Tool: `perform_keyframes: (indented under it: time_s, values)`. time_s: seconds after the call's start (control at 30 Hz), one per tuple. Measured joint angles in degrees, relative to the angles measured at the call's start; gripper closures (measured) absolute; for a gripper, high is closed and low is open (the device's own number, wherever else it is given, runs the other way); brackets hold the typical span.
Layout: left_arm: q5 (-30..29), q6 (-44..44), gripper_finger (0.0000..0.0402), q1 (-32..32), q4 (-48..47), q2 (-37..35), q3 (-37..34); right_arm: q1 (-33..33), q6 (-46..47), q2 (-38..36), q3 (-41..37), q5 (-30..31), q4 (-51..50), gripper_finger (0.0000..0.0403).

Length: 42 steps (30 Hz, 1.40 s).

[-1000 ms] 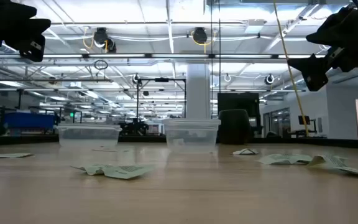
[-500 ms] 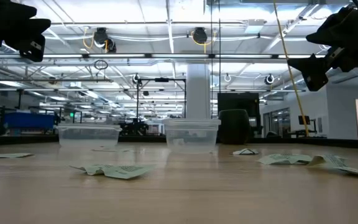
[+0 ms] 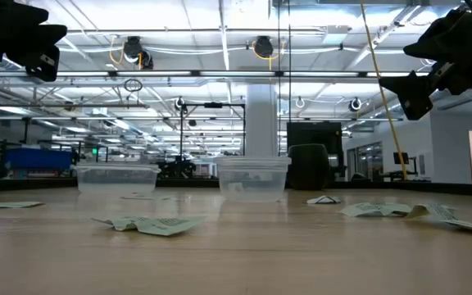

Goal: Pick and place items into bin

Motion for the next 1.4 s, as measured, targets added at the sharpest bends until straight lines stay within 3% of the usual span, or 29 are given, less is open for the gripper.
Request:
perform_keyframes:
  time_s: [0.23,0.33,0.47,0.57,0.7,0.83,0.9,0.97,1.13,1.27,1.4]
  values:
    - [0.0,0.0,0.0275,0.0,0.0,0.0,0.0,0.0,-0.1,0.0,0.0,1.0,0.6,0.0144]
    - [0.0,0.0,0.0275,0.0,0.0,0.0,0.0,0.0,5.5,0.1,0.0,11.4,2.5,0.0145]
    - [0.0,0.0,0.0275,0.0,0.0,0.0,0.0,0.0,31.6,0.0,0.0,22.5,12.4,0.0145]
    - [0.0,0.0,0.0275,0.0,0.0,0.0,0.0,0.0,45.7,0.2,0.0,33.9,13.4,0.0145]
    - [0.0,0.0,0.0275,0.0,0.0,0.0,0.0,0.0,53.7,0.1,0.0,44.4,14.6,0.0145]
    - [0.0,0.0,0.0275,0.0,0.0,0.0,0.0,0.0,56.2,0.2,0.0,49.3,14.9,0.0145]
    - [0.0,0.0,0.0275,0.0,0.0,0.0,0.0,0.0,56.5,0.6,0.3,49.6,19.6,0.0145]
    - [0.0,0.0,0.0275,0.0,0.0,0.0,0.0,0.0,48.7,1.8,2.1,47.4,24.6,0.0145]
    - [0.0,0.0,0.0275,0.0,0.0,0.0,0.0,0.0,30.3,8.7,12.6,32.1,29.1,0.0145]
    - [0.0,0.0,0.0275,0.0,0.0,0.0,0.0,0.0,27.6,17.8,20.7,25.4,28.0,0.0145]
    - [-0.1,0.0,0.0275,0.0,0.3,0.0,0.0,0.0,31.6,24.3,25.7,22.4,29.3,0.0145]
